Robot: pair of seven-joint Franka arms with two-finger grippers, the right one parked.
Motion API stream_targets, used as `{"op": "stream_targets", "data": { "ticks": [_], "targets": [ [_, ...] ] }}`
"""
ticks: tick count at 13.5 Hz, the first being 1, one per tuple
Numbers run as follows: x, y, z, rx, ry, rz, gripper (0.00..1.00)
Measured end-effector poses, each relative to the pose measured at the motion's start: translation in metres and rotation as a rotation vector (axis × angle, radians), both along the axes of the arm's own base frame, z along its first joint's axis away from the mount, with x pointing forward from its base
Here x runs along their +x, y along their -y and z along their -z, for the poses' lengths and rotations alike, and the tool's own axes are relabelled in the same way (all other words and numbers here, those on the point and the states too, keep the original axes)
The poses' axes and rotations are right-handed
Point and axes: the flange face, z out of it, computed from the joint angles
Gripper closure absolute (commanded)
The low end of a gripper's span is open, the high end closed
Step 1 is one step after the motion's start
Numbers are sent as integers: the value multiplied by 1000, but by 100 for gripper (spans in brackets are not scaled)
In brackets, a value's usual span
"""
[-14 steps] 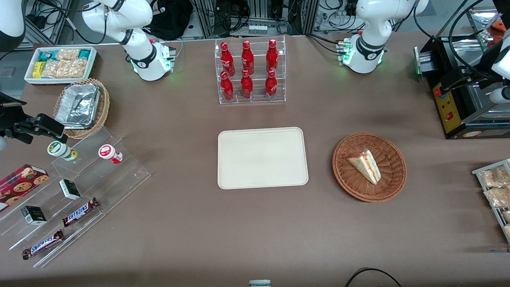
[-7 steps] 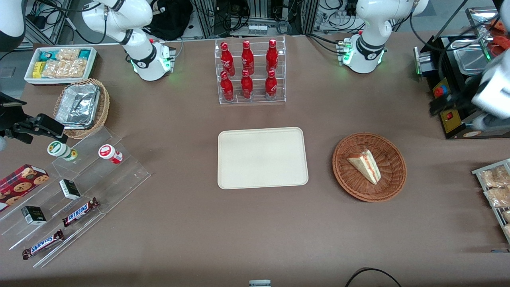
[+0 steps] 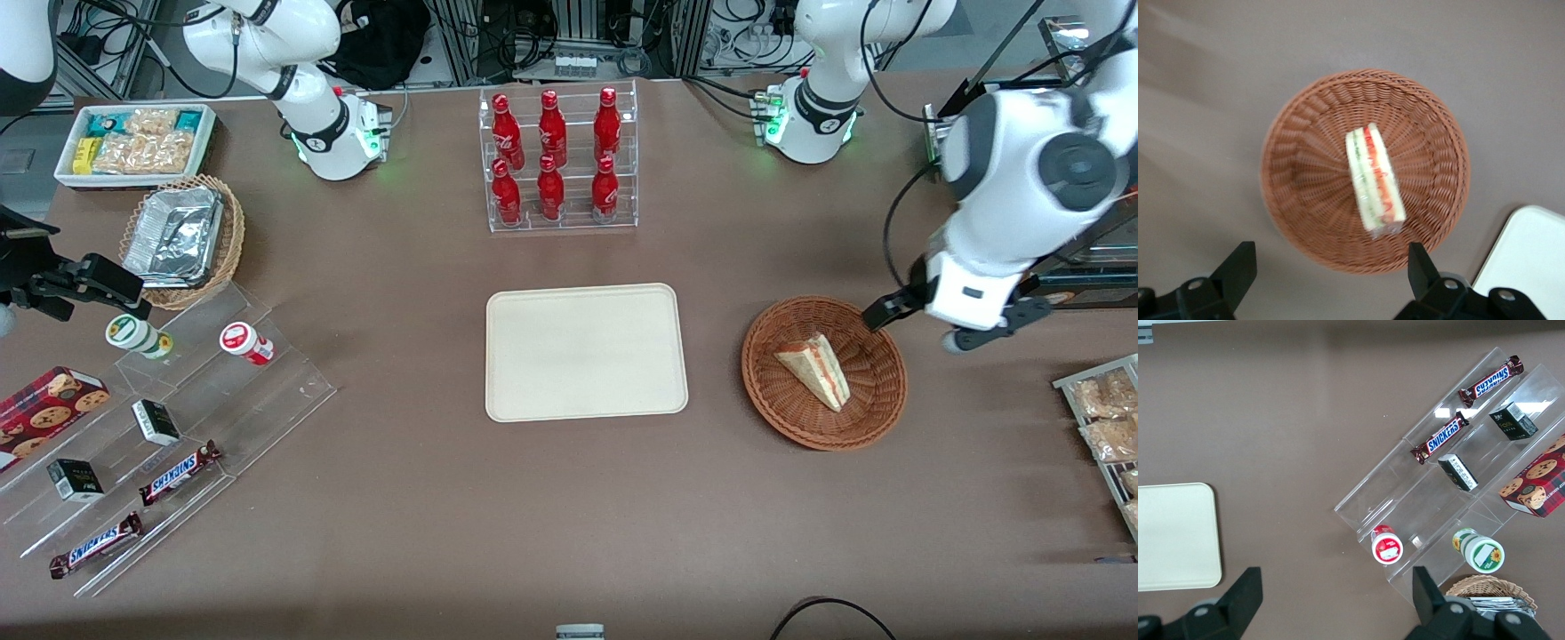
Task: Place sandwich from basket to tray
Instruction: 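Lower the left gripper and grasp the wrapped sandwich upright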
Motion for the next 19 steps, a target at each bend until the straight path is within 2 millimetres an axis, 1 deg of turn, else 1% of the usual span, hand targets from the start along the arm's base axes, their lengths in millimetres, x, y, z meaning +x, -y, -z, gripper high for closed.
{"op": "stream_targets", "data": {
  "ticks": [1, 3, 6, 8, 10, 15, 16, 17, 18, 19],
  "targets": [
    [-3, 6, 16, -8, 26, -52, 0],
    [-8, 11, 46, -21, 35, -118, 0],
    [-4, 14, 88, -37, 12, -159, 0],
    [-1, 16, 111, -48, 0, -178, 0],
    [0, 18, 125, -54, -10, -191, 0],
    [0, 22, 146, -59, -35, -192, 0],
    [-1, 23, 150, -59, -42, -190, 2],
    [-1, 24, 154, -59, -48, -188, 12],
    [-2, 25, 158, -59, -55, -187, 30],
    [-2, 25, 161, -59, -62, -187, 58]
  ]
}}
